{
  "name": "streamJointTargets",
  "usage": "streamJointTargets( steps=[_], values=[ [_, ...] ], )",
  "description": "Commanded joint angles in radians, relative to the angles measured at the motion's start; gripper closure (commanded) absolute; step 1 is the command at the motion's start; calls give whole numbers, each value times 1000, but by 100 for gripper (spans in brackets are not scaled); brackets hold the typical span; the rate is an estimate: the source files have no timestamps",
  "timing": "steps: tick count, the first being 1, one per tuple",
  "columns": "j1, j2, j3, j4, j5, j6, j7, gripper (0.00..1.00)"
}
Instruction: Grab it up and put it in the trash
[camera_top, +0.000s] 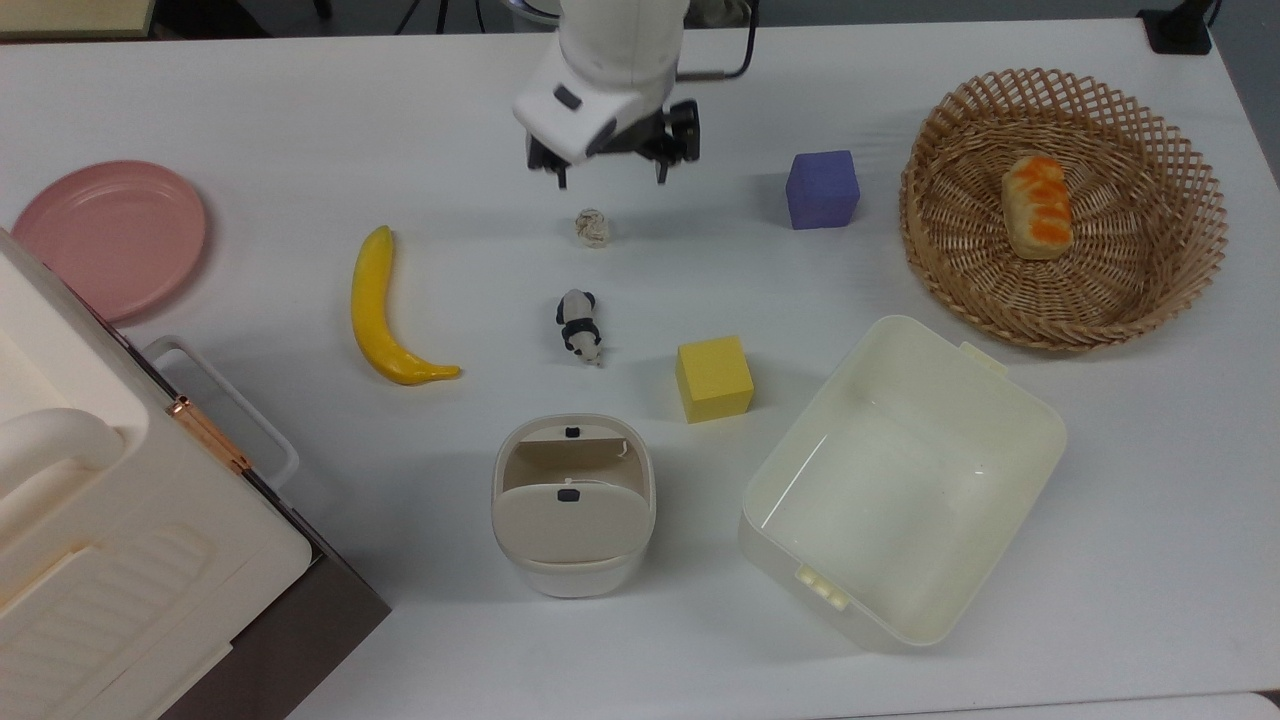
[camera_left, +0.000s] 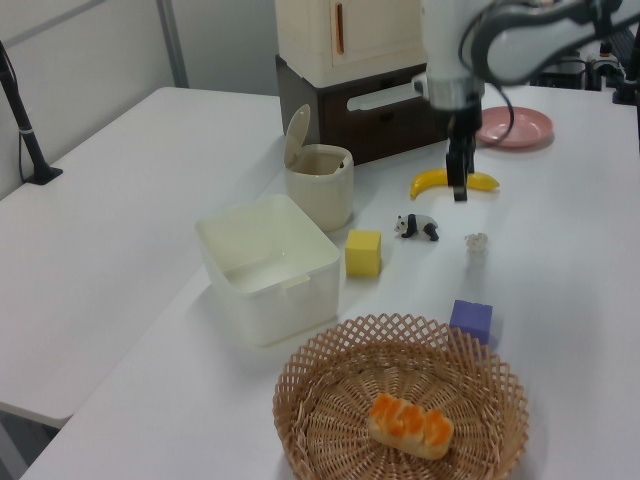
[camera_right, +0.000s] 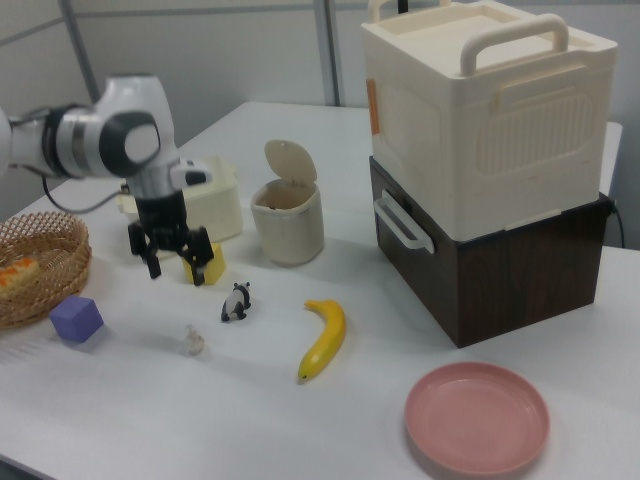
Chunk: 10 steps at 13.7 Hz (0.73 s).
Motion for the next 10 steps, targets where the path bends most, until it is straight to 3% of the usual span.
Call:
streamJointTargets(
  steps=[1,5,7,9,10],
  values=[
    [14,18,-2,-120,1,139,-8,0],
    [31,51,-2,-183,-27,217,-9,1],
    [29,78,-2,-189,-45,248,-9,9],
    [20,92,-3,-189,-51,277,-23,26],
    [17,92,-6,-189,-48,288,-32,41]
  ],
)
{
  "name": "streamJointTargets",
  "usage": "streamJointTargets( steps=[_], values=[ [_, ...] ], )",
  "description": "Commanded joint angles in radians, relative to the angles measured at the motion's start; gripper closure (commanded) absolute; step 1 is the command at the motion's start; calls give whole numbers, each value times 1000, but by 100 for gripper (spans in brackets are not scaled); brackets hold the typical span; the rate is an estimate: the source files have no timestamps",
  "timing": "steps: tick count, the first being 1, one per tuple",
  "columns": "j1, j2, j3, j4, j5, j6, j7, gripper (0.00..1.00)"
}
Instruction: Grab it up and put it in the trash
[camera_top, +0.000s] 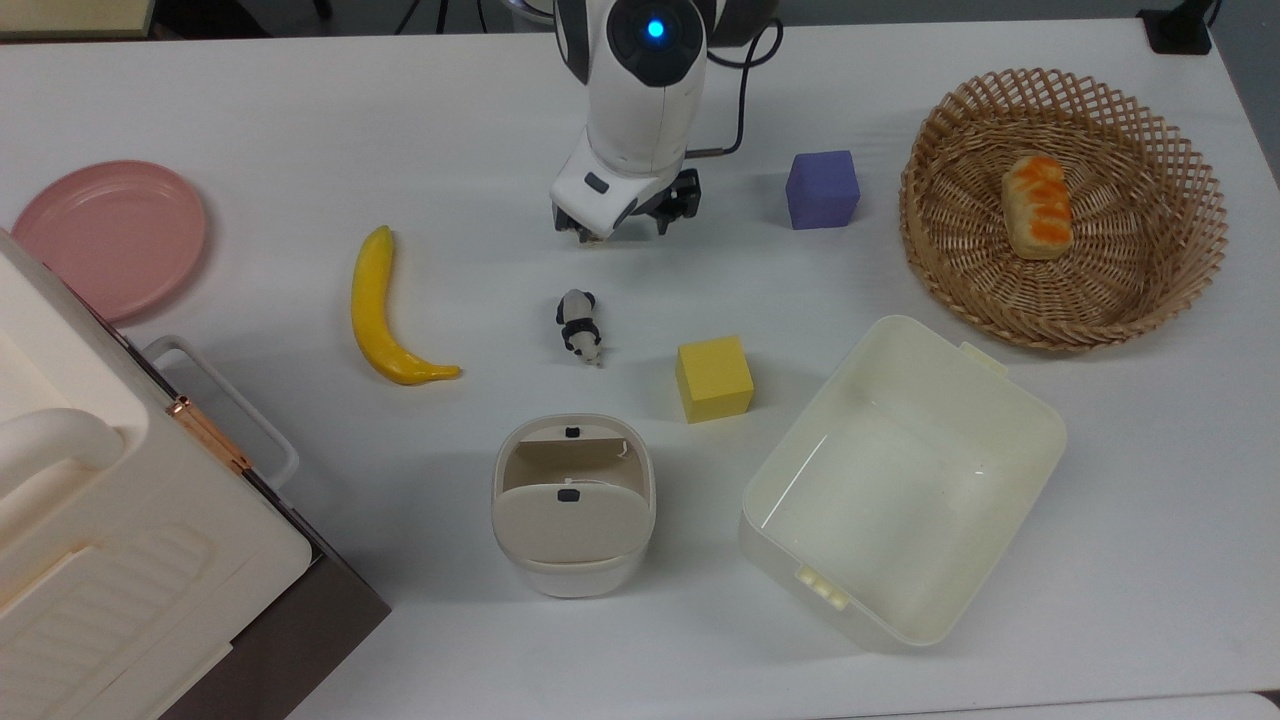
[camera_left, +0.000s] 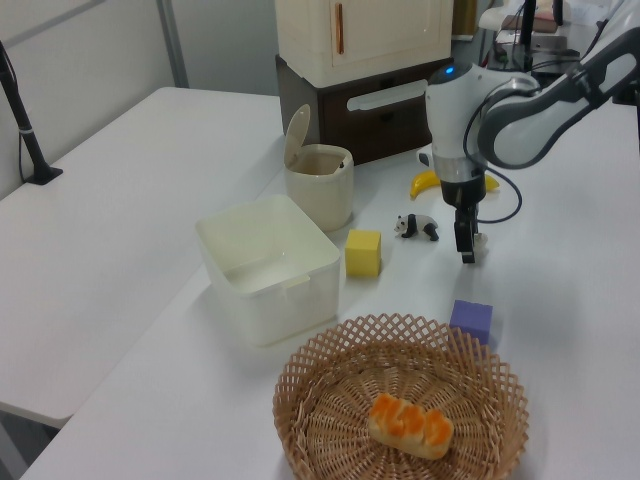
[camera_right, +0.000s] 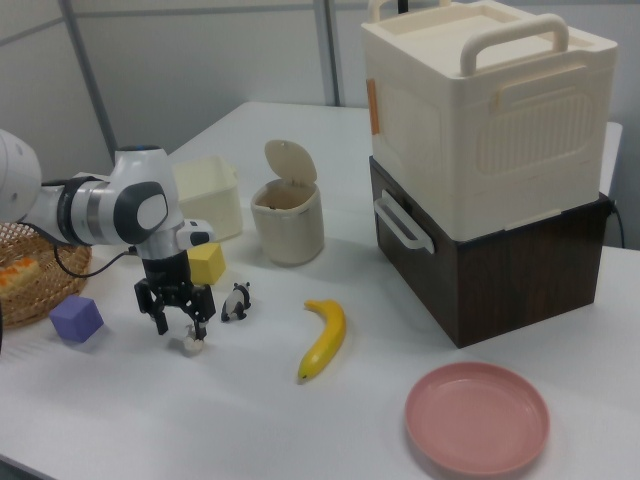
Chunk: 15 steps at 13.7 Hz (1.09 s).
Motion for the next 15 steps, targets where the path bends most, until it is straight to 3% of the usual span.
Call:
streamJointTargets(
  steps=[1,4,5,7,10,15],
  values=[
    [-12,0,-13,-15,-11,48,-64,52],
    [-21,-6,-14,-12,-11,38,-107,81],
    [-21,-14,-14,-7,-9,35,-107,99],
    [-21,-34,-16,40,0,-23,-107,100],
    [-29,-37,-19,217,41,-79,-104,100],
    [-44,-14,-37,425,84,13,-90,100]
  ],
)
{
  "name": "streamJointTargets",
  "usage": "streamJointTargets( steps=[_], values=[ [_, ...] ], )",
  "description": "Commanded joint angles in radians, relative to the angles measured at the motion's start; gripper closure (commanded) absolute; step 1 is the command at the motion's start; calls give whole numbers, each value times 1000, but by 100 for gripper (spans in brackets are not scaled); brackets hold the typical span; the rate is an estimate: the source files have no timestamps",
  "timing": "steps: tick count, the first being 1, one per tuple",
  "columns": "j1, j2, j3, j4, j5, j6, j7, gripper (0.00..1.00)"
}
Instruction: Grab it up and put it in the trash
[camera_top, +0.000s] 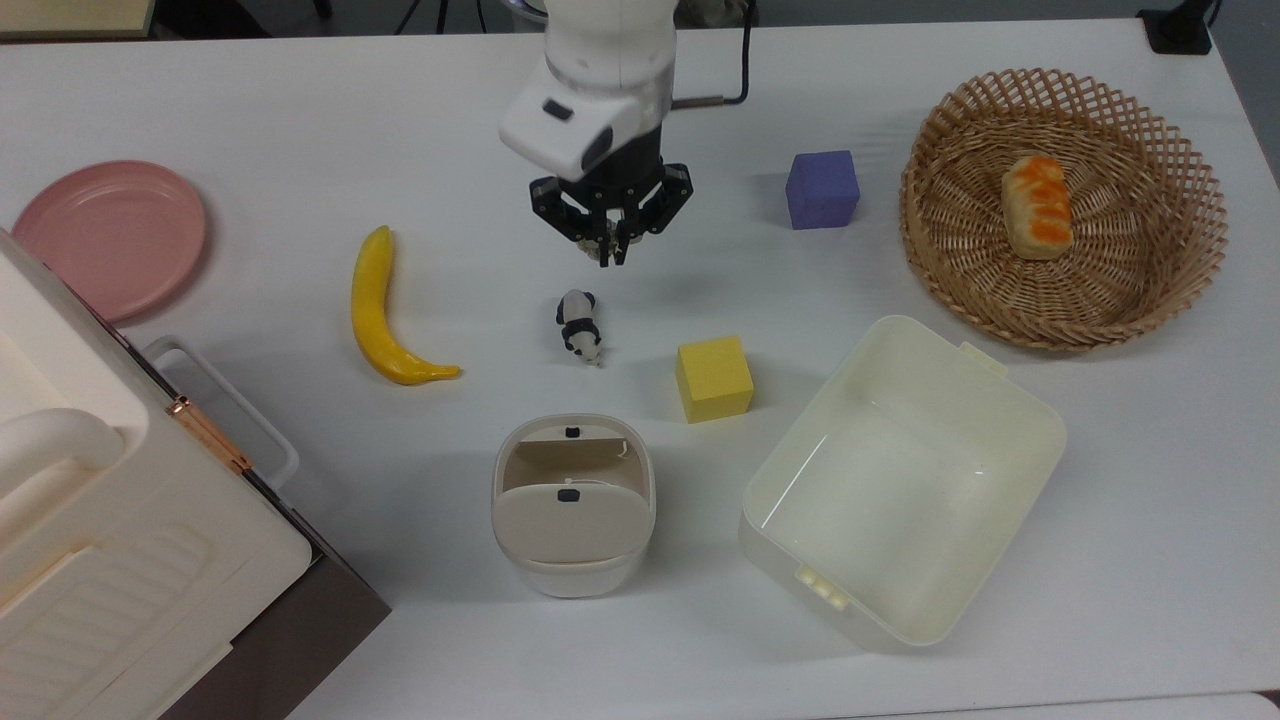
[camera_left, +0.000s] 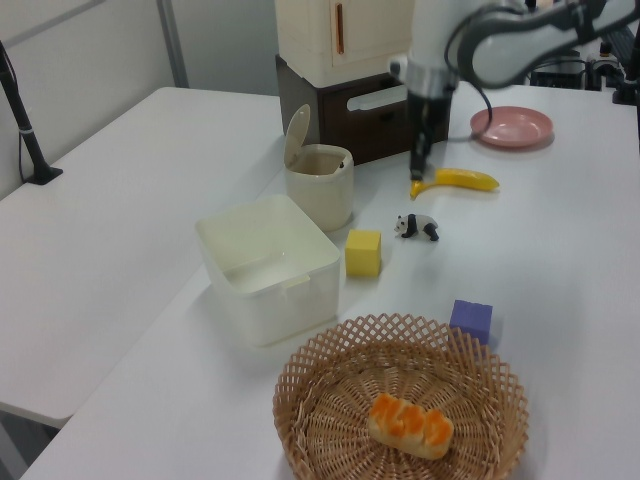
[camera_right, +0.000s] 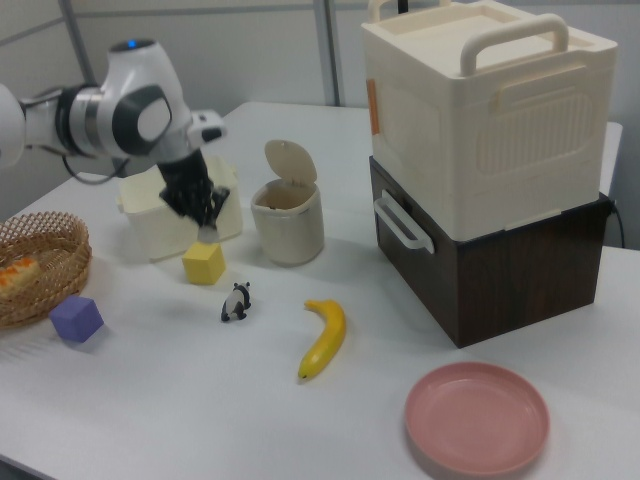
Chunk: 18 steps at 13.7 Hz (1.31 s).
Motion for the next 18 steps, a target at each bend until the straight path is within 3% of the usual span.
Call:
streamJointTargets(
  steps=[1,3,7,12,13,14,15,18],
  values=[
    [-9,26,-29,116,73,131,-2,100],
    [-8,58,-32,114,86,295,16,100],
    [-8,197,-42,159,42,562,122,100],
    [-8,360,-87,334,-21,598,210,98],
    [-6,366,-90,334,-31,598,211,71],
    [-5,368,-90,332,-32,598,213,20],
    [0,366,-90,329,-34,596,220,0],
    [6,345,-88,326,-35,596,317,0]
  ],
)
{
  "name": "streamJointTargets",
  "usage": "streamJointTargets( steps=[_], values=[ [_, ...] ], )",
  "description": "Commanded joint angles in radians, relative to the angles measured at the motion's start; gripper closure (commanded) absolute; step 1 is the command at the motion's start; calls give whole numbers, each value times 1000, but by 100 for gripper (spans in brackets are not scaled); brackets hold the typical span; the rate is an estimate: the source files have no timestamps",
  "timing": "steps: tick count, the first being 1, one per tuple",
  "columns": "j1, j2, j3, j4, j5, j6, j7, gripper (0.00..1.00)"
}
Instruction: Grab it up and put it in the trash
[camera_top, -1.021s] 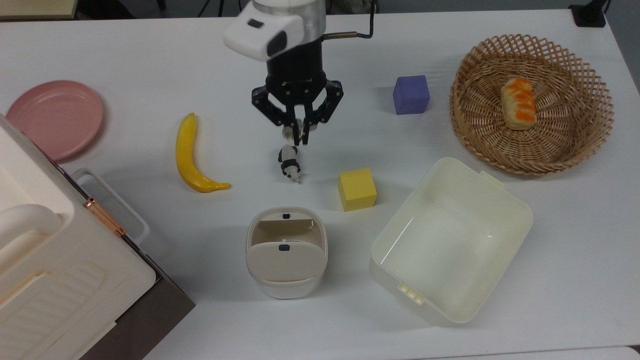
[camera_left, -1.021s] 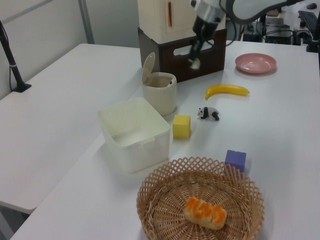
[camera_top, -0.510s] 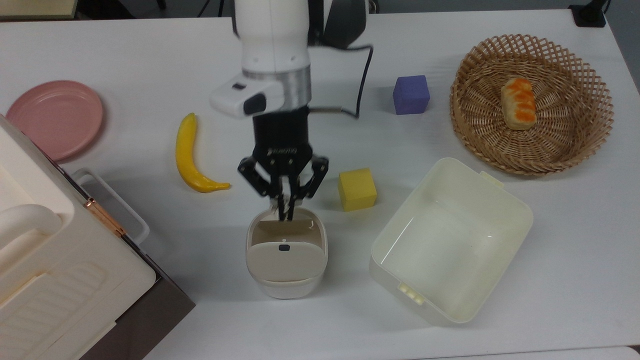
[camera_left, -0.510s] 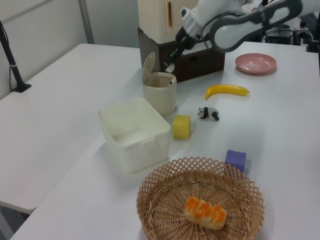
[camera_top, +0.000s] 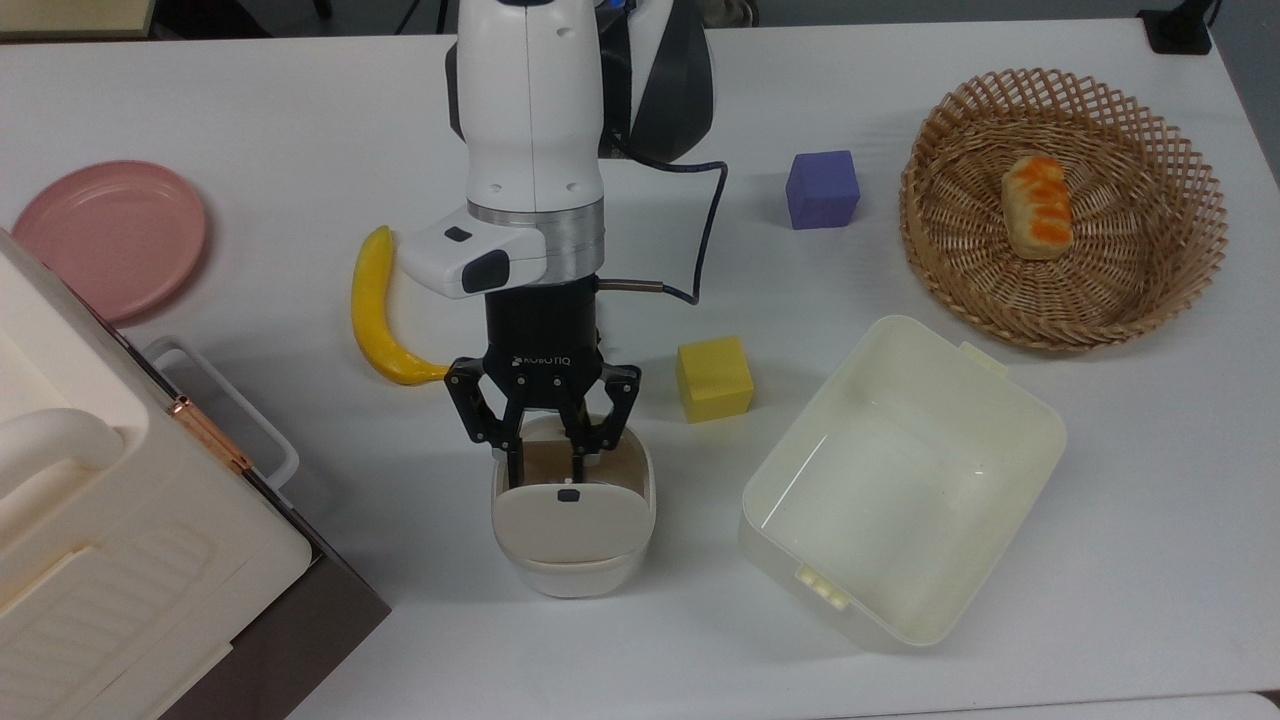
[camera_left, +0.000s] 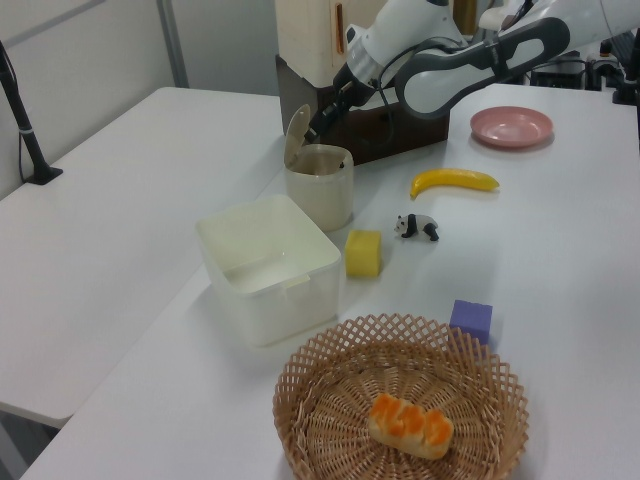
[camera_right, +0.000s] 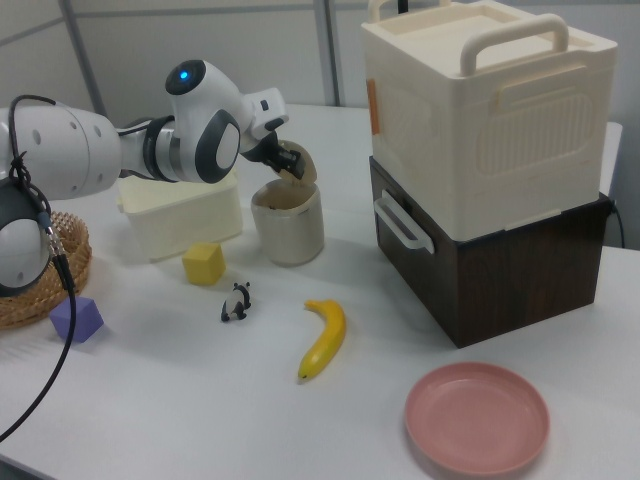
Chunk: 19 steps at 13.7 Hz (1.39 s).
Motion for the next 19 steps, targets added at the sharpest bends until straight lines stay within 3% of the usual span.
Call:
streamJointTargets(
  steps=[1,2,5,10,12,16,19],
  values=[
    [19,-34,-11,8,-22,-3,133,0],
    [19,-67,-10,-22,-21,-7,148,0],
    [19,-308,-4,-266,-19,-128,147,0],
    [19,-508,-1,-285,-16,-743,99,0],
    [19,-524,3,-270,-7,-959,12,0],
    [-10,-516,12,-243,44,-978,-28,0],
    [-14,-518,10,-243,42,-980,-30,0]
  ],
)
